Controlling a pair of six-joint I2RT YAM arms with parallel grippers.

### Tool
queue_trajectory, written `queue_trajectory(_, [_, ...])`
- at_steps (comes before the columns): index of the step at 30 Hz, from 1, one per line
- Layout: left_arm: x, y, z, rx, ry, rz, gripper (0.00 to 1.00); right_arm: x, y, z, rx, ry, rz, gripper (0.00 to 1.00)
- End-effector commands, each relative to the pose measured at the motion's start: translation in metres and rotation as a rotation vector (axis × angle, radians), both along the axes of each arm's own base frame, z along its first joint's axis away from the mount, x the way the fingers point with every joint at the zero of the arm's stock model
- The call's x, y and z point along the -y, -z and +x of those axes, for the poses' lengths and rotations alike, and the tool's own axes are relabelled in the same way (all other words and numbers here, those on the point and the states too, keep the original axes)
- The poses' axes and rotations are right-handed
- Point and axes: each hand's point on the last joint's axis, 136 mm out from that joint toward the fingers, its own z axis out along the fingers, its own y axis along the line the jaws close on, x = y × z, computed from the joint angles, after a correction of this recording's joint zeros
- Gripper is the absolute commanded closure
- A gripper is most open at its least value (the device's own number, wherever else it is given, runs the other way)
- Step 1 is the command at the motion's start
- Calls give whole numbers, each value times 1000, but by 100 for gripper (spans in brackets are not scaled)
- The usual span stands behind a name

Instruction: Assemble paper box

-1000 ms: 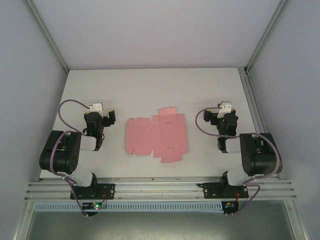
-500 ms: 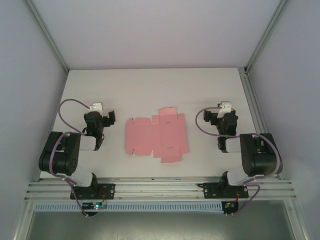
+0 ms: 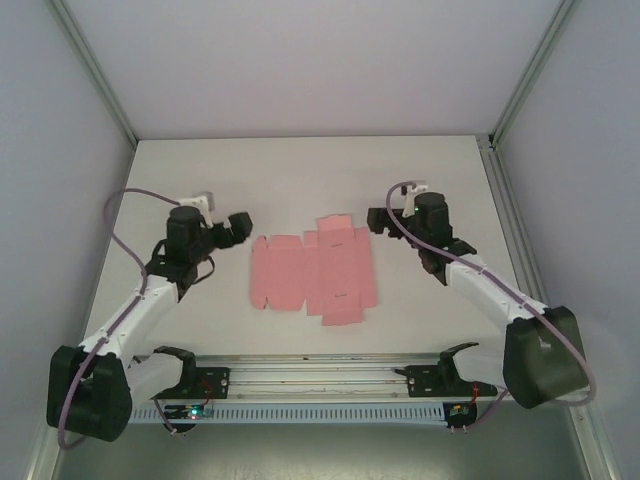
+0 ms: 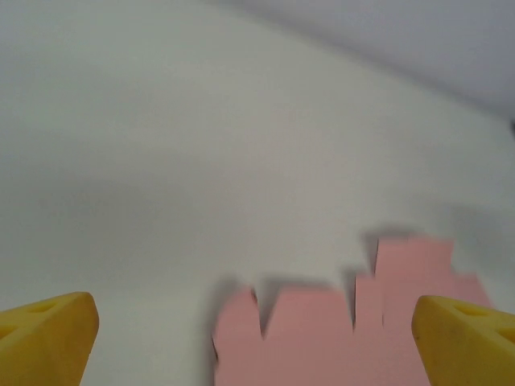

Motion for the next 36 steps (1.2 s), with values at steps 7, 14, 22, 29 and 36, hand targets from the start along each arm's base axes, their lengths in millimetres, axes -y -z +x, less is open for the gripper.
queue_trajectory(7, [25, 75, -40, -303, 90, 36, 0, -39, 92, -56, -441, -100, 88, 21])
queue_trajectory(14, [37, 97, -47, -344, 142, 23, 0, -58, 111, -71, -526, -182, 127, 34])
queue_trajectory(22, [46, 112, -51, -372, 159, -12, 0, -66, 121, -79, -547, -217, 133, 41])
queue_trajectory(29, [61, 106, -50, -347, 206, -79, 0, -61, 138, -81, -575, -183, 109, 45])
queue_trajectory(36, [79, 96, -49, -325, 256, -200, 8, -54, 148, -85, -594, -155, 89, 45])
